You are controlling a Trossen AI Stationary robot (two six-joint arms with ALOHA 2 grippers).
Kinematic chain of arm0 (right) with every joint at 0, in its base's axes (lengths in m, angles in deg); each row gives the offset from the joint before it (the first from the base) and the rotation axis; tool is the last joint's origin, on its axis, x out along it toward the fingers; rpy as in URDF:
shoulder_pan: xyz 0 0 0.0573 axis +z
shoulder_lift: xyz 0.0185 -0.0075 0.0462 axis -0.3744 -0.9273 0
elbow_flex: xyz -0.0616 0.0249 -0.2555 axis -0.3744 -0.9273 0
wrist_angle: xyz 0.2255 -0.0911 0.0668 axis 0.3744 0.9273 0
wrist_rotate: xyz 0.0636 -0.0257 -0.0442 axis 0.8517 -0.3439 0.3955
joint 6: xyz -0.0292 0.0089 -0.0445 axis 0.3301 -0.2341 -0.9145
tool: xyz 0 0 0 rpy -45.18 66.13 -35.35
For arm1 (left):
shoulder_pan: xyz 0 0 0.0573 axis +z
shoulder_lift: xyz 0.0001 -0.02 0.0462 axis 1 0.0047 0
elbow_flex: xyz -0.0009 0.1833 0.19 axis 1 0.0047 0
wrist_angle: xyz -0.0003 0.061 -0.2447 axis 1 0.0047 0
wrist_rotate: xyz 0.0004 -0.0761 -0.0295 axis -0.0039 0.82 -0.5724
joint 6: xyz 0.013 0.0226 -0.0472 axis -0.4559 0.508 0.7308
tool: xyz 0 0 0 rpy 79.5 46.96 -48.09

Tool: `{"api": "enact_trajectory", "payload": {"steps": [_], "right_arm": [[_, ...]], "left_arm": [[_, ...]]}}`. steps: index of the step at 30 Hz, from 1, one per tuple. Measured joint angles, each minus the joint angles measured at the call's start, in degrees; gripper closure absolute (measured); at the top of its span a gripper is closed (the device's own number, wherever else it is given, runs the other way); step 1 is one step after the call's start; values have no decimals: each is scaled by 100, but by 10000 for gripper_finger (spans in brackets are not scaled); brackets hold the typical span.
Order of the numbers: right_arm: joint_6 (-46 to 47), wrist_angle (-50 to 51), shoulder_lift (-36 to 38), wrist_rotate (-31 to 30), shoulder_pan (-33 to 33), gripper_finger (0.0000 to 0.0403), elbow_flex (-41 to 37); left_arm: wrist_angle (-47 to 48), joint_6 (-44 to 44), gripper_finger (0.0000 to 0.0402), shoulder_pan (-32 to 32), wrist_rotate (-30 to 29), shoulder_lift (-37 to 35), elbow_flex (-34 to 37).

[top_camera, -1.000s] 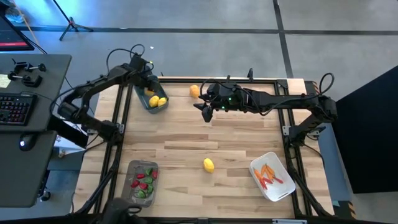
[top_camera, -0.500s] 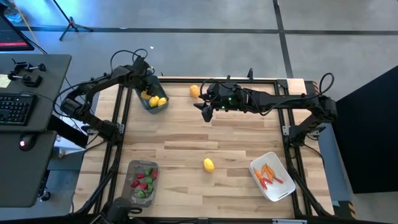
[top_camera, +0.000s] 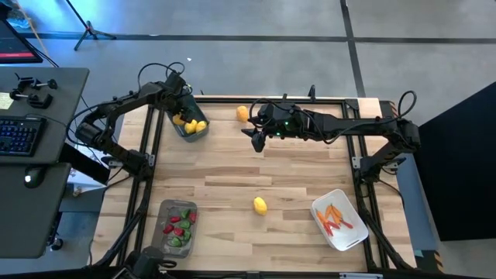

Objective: Sort produce into baskets
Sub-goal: Put the lemon into the blue bin

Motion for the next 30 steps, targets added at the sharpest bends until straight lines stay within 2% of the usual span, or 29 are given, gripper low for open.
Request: {"api": "enact_trajectory", "payload": {"steps": [7, 15, 19, 21, 27, 30], "right_arm": [[0, 17, 0, -3, 0, 176, 0], [8, 59, 2, -1, -102, 176, -15], [15, 61, 2, -4, -154, 176, -17], [2, 63, 2, -12, -157, 176, -17], [23, 169, 2, -8, -156, 176, -20], [420, 301, -2, -40, -213, 176, -20]], "left_arm": [[13, -39, 159, -1, 189, -224, 0], [107, -45, 117, -4, 94, -242, 0], [129, -315, 110, -17, 19, -322, 0], [124, -340, 112, -55, 59, -476, 0], [-206, 34, 118, -178, 676, -1215, 37], [-568, 301, 119, -294, 823, -1596, 133]]}}
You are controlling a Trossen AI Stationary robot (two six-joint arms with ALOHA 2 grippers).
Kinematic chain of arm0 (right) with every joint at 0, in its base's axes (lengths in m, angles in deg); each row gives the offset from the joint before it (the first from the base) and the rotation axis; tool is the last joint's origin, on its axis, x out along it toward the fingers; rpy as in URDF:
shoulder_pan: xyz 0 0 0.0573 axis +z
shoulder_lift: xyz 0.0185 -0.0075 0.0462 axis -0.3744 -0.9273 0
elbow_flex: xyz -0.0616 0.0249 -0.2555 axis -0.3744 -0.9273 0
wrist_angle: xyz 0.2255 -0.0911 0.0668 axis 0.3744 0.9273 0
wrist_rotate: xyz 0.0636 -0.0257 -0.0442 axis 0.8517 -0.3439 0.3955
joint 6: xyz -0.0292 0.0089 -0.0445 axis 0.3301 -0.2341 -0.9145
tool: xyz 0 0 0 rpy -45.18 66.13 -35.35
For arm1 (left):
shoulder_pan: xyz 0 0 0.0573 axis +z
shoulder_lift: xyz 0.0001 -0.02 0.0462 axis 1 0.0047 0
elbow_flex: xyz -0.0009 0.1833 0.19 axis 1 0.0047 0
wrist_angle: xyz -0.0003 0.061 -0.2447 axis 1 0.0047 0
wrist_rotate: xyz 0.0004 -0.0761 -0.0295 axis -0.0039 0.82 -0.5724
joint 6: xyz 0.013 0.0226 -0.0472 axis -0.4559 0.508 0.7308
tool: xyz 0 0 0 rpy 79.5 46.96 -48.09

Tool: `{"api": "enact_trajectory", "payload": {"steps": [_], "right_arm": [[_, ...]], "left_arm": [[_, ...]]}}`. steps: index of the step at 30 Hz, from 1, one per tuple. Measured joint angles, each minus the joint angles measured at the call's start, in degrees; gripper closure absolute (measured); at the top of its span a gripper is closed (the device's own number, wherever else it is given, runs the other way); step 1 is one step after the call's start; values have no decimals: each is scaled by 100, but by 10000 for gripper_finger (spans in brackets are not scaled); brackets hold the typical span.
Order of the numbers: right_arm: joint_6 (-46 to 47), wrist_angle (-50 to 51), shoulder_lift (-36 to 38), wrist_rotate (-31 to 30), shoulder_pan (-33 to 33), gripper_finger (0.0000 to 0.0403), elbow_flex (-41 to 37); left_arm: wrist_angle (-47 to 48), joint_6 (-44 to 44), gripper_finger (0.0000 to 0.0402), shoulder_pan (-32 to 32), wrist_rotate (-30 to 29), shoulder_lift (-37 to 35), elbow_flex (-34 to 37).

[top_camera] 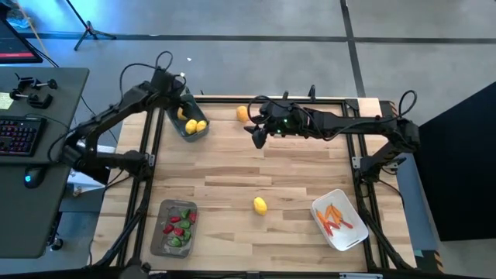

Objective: Sort produce into baskets
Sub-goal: Put the lemon into the blue bin

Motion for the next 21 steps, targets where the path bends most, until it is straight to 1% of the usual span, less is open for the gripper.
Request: {"api": "enact_trajectory", "payload": {"steps": [4, 7, 13, 17, 21], "right_arm": [[681, 296, -137, -39, -141, 173, 0], [942, 507, -390, -45, -210, 160, 0], [1536, 587, -1138, -89, -329, 115, 108], [1659, 657, -1716, -195, -500, 89, 457], [1652, 946, -2372, -300, -699, 74, 1004]], "left_arm": [[-583, 504, 119, -208, 540, -567, 409], [-1004, 850, 119, -409, 836, -1054, 845], [-1586, 1208, 120, -795, 861, -2056, 1475], [-1571, 1293, 120, -933, 861, -2687, 1601], [-1539, 1498, 120, -955, 1011, -3191, 1603]]}}
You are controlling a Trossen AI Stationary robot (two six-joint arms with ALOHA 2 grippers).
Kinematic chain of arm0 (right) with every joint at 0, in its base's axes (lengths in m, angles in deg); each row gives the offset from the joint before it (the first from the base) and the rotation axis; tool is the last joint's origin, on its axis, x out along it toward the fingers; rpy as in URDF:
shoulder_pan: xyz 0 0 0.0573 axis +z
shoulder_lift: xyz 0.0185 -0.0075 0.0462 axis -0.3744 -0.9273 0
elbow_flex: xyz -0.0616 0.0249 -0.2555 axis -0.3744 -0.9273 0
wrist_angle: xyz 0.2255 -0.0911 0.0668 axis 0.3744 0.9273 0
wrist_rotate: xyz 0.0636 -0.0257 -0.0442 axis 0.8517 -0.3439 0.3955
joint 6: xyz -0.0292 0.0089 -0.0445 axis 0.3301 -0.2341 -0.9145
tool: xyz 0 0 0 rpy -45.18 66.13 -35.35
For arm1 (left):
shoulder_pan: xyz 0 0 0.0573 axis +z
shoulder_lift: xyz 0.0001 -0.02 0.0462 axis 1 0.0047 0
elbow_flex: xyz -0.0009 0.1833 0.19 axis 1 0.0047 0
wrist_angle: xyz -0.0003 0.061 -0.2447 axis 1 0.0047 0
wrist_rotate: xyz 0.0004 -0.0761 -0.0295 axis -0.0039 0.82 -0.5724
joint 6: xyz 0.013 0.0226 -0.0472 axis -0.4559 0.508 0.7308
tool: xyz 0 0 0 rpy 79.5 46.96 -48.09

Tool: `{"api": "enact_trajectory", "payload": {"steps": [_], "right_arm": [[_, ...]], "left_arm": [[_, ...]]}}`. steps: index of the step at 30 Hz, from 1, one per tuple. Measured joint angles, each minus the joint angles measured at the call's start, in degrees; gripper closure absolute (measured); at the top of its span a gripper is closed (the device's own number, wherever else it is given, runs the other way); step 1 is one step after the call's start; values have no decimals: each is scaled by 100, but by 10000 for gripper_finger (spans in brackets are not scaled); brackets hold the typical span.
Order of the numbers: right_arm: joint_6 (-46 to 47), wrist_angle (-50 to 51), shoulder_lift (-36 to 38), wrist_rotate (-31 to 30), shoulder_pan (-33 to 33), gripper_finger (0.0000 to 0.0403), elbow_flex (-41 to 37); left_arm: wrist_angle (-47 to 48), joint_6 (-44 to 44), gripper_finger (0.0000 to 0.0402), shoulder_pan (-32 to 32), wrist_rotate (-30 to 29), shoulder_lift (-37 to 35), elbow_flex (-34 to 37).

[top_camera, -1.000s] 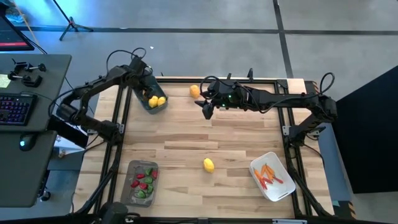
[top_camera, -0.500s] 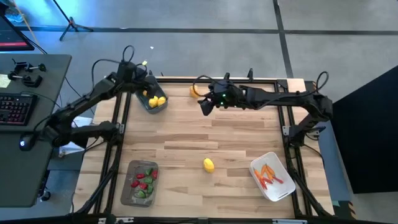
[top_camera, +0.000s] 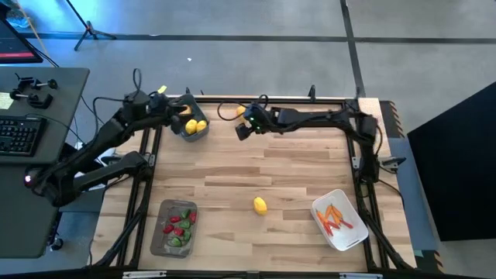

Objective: Sort produce into baskets
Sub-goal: Put the lemon into the blue bin

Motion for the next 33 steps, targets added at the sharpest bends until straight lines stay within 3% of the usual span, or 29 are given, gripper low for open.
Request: {"api": "enact_trajectory", "payload": {"steps": [9, 14, 19, 25, 33], "right_arm": [[35, 1073, -1311, -726, -272, 70, 1556], [49, 1132, -1853, -679, -372, 70, 2320], [375, 1897, -2353, -858, -447, 71, 3023], [637, 2055, -2415, -973, -454, 73, 3262], [959, 2420, -2421, -288, -665, 122, 3262]], "left_arm": [[215, 161, 120, 133, 216, -650, 0], [498, 75, 120, 234, 420, -855, 0], [670, -1, 120, 349, 539, -955, 0], [949, -143, 120, 467, 540, -1026, 0], [1106, -246, 120, 538, 538, -1067, 0]]}}
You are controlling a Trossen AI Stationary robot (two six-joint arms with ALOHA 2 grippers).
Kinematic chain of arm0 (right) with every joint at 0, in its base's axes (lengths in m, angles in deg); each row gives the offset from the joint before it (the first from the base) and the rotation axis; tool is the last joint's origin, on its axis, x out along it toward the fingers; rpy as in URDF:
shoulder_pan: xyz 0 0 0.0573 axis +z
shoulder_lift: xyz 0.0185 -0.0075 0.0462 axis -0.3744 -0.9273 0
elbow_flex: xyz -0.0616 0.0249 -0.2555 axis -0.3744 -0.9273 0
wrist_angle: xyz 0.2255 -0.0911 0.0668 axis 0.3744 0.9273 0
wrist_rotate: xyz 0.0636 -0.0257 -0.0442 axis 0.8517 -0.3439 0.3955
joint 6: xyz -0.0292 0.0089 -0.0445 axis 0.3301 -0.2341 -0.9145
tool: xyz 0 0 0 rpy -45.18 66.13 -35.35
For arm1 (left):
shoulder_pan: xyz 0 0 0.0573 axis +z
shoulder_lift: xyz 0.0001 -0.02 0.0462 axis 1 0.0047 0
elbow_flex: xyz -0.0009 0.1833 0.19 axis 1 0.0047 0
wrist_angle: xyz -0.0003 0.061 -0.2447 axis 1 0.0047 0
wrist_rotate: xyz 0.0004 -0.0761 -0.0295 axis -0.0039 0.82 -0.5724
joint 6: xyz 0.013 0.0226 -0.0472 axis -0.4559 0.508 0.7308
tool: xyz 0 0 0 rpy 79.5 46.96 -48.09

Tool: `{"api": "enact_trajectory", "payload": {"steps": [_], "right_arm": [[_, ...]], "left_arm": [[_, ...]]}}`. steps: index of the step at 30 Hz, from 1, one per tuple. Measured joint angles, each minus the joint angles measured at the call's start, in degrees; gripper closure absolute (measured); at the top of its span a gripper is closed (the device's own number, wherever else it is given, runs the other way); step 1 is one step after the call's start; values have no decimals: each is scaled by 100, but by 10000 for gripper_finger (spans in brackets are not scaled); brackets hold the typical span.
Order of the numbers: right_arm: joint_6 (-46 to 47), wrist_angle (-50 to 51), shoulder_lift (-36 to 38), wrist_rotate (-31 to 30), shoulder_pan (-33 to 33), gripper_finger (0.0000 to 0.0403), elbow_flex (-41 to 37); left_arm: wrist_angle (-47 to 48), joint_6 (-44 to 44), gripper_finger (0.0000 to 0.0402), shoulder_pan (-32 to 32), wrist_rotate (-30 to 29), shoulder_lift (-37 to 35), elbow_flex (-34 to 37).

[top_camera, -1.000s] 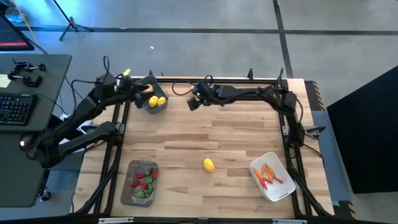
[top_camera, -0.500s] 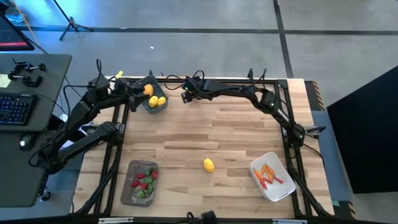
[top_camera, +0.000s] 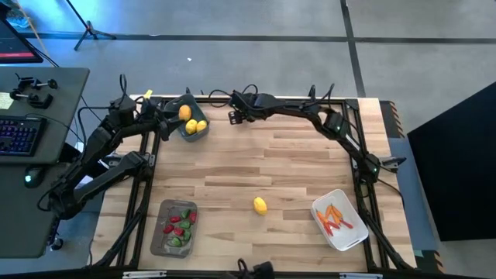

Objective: Sort produce into baskets
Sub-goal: Put the lemon into the blue bin

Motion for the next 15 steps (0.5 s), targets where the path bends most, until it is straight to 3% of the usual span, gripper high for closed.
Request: {"api": "enact_trajectory", "payload": {"steps": [7, 15], "right_arm": [[44, 126, 2, 484, -163, 175, 0], [-1075, 736, 4, 787, -178, 240, 363]], "left_arm": [[54, -67, 120, 0, -21, 0, 0], [54, -91, 120, 0, -23, 0, 0]]}}
